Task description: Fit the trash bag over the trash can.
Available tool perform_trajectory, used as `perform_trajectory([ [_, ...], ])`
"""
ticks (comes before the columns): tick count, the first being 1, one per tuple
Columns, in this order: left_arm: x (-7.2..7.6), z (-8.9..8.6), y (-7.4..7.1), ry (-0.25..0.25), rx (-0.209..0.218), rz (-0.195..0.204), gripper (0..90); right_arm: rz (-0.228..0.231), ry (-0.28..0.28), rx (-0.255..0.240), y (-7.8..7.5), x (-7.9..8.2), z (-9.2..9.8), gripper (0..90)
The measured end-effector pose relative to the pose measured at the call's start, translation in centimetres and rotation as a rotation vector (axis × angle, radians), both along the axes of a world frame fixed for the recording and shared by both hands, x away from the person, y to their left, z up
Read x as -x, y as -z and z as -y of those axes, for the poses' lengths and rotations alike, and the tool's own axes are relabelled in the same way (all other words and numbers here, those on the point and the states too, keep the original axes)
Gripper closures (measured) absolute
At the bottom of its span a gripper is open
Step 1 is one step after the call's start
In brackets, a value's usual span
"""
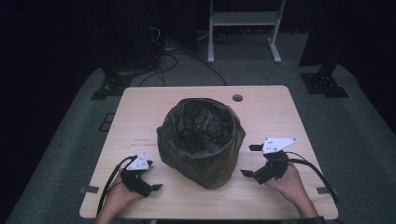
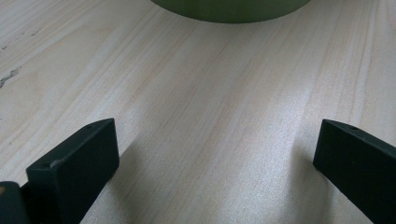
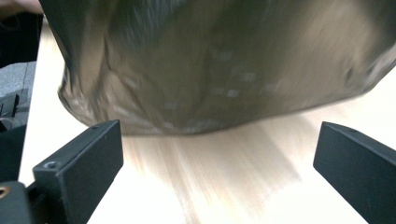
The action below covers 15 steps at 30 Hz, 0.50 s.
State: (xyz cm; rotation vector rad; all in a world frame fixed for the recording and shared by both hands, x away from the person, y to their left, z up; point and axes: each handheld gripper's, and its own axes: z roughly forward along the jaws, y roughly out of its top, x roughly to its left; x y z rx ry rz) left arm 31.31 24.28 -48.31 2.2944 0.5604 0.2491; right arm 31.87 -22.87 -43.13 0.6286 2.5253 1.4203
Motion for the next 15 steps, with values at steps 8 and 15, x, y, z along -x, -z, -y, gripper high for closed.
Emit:
perform_trajectory([
  [8,0.0,0.0,0.0,0.0,0.0,0.0,0.0,-0.057,-0.01,0.038,3.6,0.3,-0.2,0.0],
  [15,0.0,0.0,0.0,-0.001,0.001,0.0,0.0,-0.087,-0.015,0.107,5.3,0.4,-0.7,0.2],
])
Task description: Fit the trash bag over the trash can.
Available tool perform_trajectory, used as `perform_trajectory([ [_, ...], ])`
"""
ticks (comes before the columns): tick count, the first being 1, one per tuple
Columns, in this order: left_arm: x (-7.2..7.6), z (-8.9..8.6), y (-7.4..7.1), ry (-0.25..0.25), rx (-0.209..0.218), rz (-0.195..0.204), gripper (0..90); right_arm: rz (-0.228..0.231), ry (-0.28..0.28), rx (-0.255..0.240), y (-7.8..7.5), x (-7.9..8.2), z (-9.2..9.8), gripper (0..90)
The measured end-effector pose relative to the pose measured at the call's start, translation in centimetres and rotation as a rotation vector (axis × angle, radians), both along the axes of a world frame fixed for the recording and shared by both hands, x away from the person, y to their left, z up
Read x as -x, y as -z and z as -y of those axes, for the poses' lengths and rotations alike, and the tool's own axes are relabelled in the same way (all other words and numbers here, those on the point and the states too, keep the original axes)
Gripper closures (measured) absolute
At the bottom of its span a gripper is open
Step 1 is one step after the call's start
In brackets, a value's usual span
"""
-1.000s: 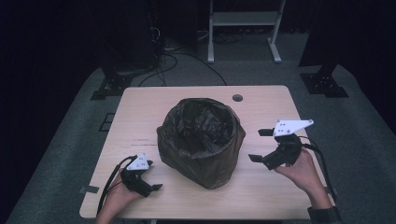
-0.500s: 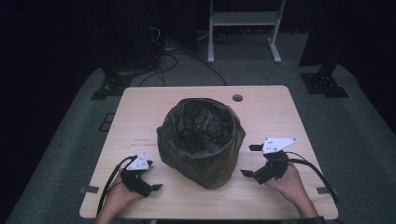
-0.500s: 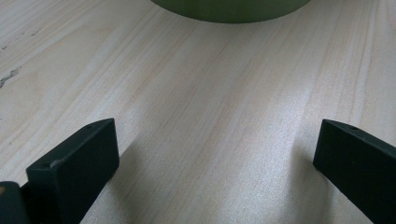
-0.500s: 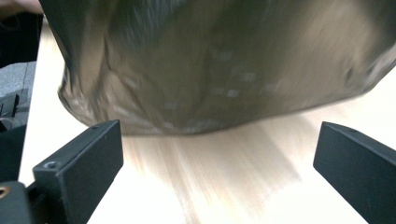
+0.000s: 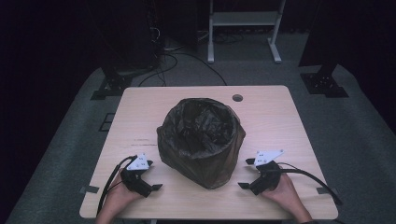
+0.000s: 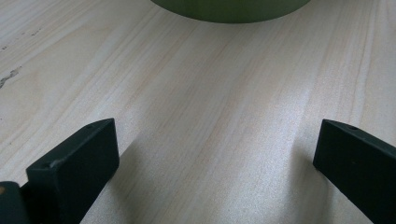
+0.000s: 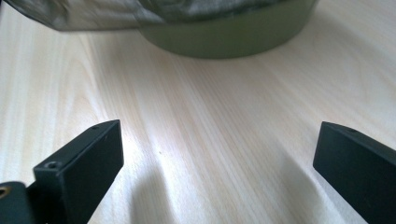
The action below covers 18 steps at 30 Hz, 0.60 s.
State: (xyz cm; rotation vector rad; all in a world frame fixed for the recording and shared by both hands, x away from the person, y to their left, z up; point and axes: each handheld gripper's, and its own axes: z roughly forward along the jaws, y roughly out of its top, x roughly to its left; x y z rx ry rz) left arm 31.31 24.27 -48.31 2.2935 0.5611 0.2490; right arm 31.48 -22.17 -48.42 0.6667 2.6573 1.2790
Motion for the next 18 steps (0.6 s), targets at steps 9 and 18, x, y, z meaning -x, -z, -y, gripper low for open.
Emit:
perform_trajectory([
  [9,0.0,0.0,0.0,0.0,0.0,0.0,0.0,-0.005,0.002,0.07,0.24,0.02,-0.52,0.2],
  [18,0.0,0.0,0.0,0.0,-0.001,0.0,0.0,0.013,-0.001,0.09,0.27,0.17,-0.71,0.1],
])
